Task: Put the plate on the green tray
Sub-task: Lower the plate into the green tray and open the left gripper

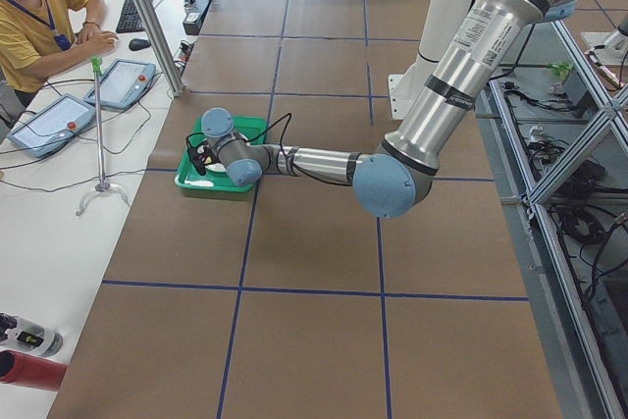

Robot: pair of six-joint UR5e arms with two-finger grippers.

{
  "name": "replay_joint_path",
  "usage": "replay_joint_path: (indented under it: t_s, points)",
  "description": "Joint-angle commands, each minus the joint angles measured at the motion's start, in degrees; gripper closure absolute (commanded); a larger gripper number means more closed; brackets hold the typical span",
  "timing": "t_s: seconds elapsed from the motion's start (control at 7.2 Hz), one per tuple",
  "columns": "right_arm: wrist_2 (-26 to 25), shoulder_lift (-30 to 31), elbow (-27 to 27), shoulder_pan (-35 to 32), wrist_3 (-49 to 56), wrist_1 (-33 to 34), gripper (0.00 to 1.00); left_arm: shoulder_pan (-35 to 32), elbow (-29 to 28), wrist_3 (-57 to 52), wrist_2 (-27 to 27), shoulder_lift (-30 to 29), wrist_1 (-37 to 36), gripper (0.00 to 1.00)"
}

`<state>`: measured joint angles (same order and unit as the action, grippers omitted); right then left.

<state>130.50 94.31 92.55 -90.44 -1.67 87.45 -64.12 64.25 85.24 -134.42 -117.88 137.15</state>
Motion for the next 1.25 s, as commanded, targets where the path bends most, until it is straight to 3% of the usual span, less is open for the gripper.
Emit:
replay_joint_path:
  t_s: [0.0, 0.14, 0.56, 0.83, 1.11]
  points:
    - [0.0, 0.0, 0.0, 0.0, 0.0, 0.0, 0.00, -6.9, 3.8, -12.0, -2.5, 6.3, -1.5, 0.25]
    - [0.0, -0.1, 0.0, 0.0, 0.0, 0.0, 0.00, -10.8, 7.4, -23.0, -4.4, 9.6, -6.2, 0.25]
    - [0.0, 0.0, 0.0, 0.0, 0.0, 0.0, 0.00, -26.3, 7.9, -69.8, -3.7, 14.5, -26.4, 0.25]
    - [-0.1, 0.0, 0.0, 0.0, 0.0, 0.0, 0.00, -35.1, 8.0, -84.9, 0.8, 14.7, -36.2, 0.25]
    - [0.0, 0.0, 0.0, 0.0, 0.0, 0.0, 0.00, -38.9, 9.9, -87.6, 1.1, 15.2, -43.3, 0.17]
